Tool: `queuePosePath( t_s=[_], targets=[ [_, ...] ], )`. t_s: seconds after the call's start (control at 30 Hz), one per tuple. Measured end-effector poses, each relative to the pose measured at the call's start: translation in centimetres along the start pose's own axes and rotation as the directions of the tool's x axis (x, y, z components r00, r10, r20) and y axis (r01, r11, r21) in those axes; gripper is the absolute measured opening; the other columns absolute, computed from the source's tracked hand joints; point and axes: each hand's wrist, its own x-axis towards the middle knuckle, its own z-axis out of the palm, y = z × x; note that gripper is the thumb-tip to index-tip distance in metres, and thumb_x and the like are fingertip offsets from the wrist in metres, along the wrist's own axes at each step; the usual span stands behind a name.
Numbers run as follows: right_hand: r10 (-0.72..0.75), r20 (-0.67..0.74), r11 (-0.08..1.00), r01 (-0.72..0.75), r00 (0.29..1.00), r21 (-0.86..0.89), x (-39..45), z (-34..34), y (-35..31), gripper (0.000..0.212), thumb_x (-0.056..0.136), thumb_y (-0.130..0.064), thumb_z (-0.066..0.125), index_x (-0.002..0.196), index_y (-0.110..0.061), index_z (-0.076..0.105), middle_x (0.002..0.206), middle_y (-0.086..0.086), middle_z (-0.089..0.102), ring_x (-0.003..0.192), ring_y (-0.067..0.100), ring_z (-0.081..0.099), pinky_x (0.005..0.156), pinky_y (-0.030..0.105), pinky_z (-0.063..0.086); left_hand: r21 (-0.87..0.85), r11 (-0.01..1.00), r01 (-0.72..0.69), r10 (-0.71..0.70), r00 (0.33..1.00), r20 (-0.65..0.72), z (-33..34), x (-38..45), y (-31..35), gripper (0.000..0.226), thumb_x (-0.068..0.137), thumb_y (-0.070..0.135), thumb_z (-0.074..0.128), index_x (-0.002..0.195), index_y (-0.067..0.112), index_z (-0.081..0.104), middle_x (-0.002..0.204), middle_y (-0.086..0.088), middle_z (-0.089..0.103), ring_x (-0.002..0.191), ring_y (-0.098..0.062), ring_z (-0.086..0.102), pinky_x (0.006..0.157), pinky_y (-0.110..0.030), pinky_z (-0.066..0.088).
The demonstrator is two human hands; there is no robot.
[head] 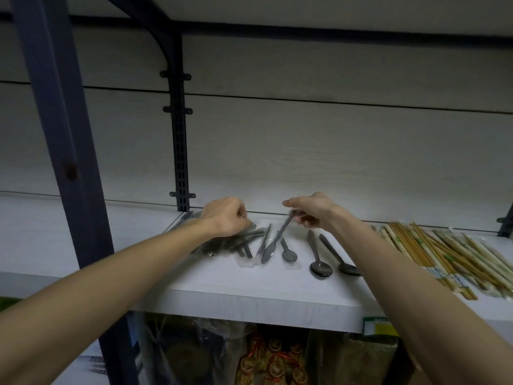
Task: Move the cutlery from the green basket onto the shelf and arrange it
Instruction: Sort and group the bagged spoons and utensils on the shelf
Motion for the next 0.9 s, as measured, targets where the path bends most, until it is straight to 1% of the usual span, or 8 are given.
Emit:
queuePosePath(
  t_s=[0.1, 0.2, 0.27, 0.37, 0.5, 0.63, 0.8, 0.9],
  targets=[
    [-0.013, -0.006, 0.988, 0.014, 1.000, 0.155, 0.6, 0.7, -0.3, 0.043, 0.083, -0.023, 0.080, 0.115, 0.003, 0.065, 0.086, 0.012, 0.070, 0.049, 0.013, 0.063, 0.040, 0.021, 0.046, 0.018, 1.000, -0.003, 0.002, 1.000, 0.026, 0.4, -0.2, -0.9, 0.028, 0.088, 0.049, 0.070, 0.103, 0.027, 0.072, 0.103, 0.007, 0.070, 0.100, -0.020, 0.063, 0.084, -0.035, 0.052],
    [-0.004, 0.065, 0.990, -0.006, 0.998, 0.142, 1.0, 1.7, -0.2, 0.055, 0.083, -0.031, 0.080, 0.125, -0.002, 0.061, 0.114, 0.017, 0.066, 0.068, 0.021, 0.072, 0.049, 0.025, 0.054, 0.089, 0.995, -0.053, 0.053, 0.999, 0.011, 0.9, -0.3, -1.4, 0.029, 0.086, 0.052, 0.070, 0.102, 0.028, 0.071, 0.100, 0.008, 0.068, 0.095, -0.018, 0.062, 0.078, -0.034, 0.052],
    [-0.045, 0.033, 0.990, 0.049, 0.998, -0.130, 1.2, 2.5, 0.4, 0.059, 0.083, -0.036, 0.080, 0.125, -0.001, 0.059, 0.120, 0.013, 0.064, 0.090, 0.024, 0.072, 0.064, 0.031, 0.059, 0.129, 0.988, -0.089, 0.089, 0.996, 0.007, 1.0, -0.2, -1.5, 0.029, 0.086, 0.054, 0.069, 0.101, 0.029, 0.070, 0.099, 0.007, 0.065, 0.091, -0.018, 0.061, 0.071, -0.033, 0.049],
    [-0.253, 0.027, 0.786, 0.222, 0.967, -0.577, 0.9, 3.8, 1.7, 0.063, 0.082, -0.041, 0.076, 0.133, -0.010, 0.056, 0.132, 0.009, 0.059, 0.119, 0.026, 0.059, 0.096, 0.034, 0.051, 0.155, 0.978, -0.136, 0.137, 0.991, 0.006, 0.8, 0.1, -1.6, 0.031, 0.087, 0.054, 0.067, 0.104, 0.029, 0.069, 0.101, 0.007, 0.064, 0.094, -0.020, 0.061, 0.075, -0.034, 0.049],
    [-0.308, 0.146, 0.600, 0.310, 0.940, -0.738, 0.2, 5.1, 2.7, 0.051, 0.085, -0.040, 0.071, 0.130, -0.019, 0.060, 0.131, 0.005, 0.058, 0.118, 0.024, 0.056, 0.093, 0.031, 0.046, 0.171, 0.965, -0.197, 0.192, 0.980, 0.044, 0.5, 0.4, -1.8, 0.035, 0.089, 0.061, 0.064, 0.104, 0.029, 0.069, 0.101, 0.006, 0.062, 0.092, -0.019, 0.059, 0.074, -0.035, 0.046],
    [-0.306, 0.193, 0.597, 0.346, 0.932, -0.723, 0.0, 5.4, 3.1, 0.038, 0.089, -0.036, 0.068, 0.122, -0.017, 0.065, 0.118, 0.005, 0.064, 0.110, 0.023, 0.060, 0.081, 0.027, 0.043, 0.186, 0.958, -0.220, 0.203, 0.974, 0.104, 0.5, 0.3, -1.8, 0.040, 0.085, 0.067, 0.064, 0.100, 0.030, 0.068, 0.098, 0.007, 0.060, 0.089, -0.019, 0.059, 0.072, -0.036, 0.047],
    [-0.377, 0.204, 0.508, 0.386, 0.903, -0.770, -0.4, 5.5, 3.4, 0.040, 0.090, -0.038, 0.065, 0.125, -0.018, 0.063, 0.125, 0.005, 0.061, 0.115, 0.025, 0.058, 0.090, 0.034, 0.048, 0.217, 0.943, -0.254, 0.239, 0.967, 0.091, 0.1, 0.0, -2.0, 0.019, 0.087, 0.048, 0.069, 0.086, 0.029, 0.067, 0.098, 0.007, 0.062, 0.091, -0.020, 0.060, 0.070, -0.033, 0.042],
    [-0.505, 0.241, 0.446, 0.490, 0.829, -0.749, -0.9, 5.5, 3.1, 0.033, 0.086, -0.033, 0.067, 0.118, -0.026, 0.067, 0.127, -0.001, 0.060, 0.115, 0.022, 0.057, 0.091, 0.034, 0.048, 0.218, 0.949, -0.228, 0.220, 0.974, 0.062, -0.1, -0.2, -2.1, 0.013, 0.085, 0.040, 0.071, 0.079, 0.030, 0.065, 0.093, 0.009, 0.065, 0.088, -0.020, 0.061, 0.068, -0.031, 0.041]
  ],
)
